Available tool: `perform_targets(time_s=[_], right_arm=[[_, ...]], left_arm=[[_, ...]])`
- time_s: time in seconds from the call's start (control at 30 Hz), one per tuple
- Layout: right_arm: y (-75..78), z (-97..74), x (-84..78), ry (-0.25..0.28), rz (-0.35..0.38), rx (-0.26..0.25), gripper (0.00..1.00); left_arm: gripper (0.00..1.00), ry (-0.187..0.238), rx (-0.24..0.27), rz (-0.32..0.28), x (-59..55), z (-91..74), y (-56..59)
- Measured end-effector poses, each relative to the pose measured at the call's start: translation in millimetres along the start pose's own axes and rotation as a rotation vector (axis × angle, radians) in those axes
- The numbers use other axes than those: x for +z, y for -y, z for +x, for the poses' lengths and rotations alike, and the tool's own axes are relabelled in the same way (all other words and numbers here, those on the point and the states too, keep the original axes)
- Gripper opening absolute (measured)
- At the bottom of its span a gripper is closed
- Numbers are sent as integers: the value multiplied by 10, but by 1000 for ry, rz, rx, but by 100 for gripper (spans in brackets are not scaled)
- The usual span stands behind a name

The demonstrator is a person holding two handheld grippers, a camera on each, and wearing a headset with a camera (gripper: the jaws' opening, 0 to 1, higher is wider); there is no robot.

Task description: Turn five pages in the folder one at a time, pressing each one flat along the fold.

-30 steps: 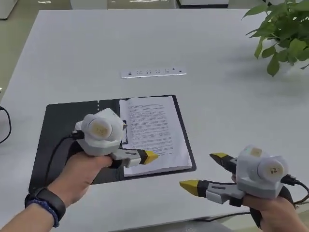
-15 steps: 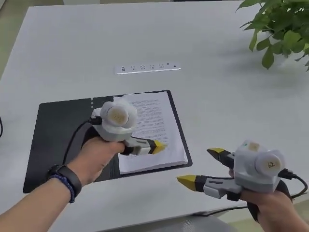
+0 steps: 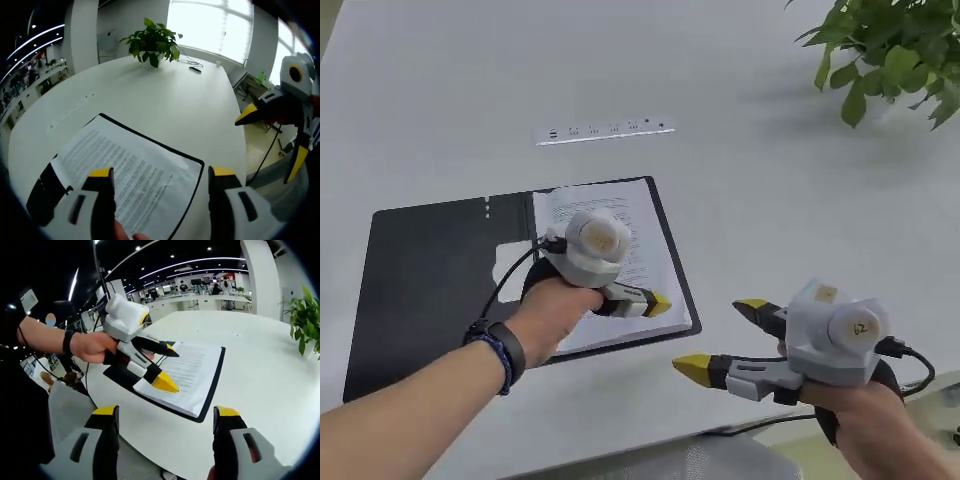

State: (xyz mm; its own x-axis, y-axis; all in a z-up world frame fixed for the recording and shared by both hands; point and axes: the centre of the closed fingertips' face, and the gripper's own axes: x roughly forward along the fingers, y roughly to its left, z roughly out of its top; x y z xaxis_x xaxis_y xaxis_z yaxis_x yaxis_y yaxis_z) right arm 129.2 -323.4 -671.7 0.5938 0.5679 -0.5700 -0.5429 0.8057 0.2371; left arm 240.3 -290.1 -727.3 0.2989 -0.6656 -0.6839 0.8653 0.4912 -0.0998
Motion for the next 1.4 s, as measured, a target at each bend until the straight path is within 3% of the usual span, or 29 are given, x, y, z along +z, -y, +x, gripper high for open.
perform_targets(time_s=[0.07, 0.13, 0.4, 0.67, 1.0, 1.4], right_arm=[[6, 0, -3, 3, 8, 0, 76], [18, 10, -24, -1, 11, 1, 76], [12, 22, -71, -9, 22, 6, 76], [67, 3, -89, -16, 31, 1, 75], [79, 45, -123, -27, 34, 8, 74], [214, 179, -84, -7, 50, 14, 70]], left_arm=[[76, -26, 39, 7, -61, 74, -30], [76, -46, 47, 6, -110, 158, -29], [77, -85, 28, -13, -230, 365, 73], [77, -121, 53, 14, -344, 454, 18], [74, -109, 49, 52, -382, 456, -2], [65, -75, 34, 6, -347, 407, -95]])
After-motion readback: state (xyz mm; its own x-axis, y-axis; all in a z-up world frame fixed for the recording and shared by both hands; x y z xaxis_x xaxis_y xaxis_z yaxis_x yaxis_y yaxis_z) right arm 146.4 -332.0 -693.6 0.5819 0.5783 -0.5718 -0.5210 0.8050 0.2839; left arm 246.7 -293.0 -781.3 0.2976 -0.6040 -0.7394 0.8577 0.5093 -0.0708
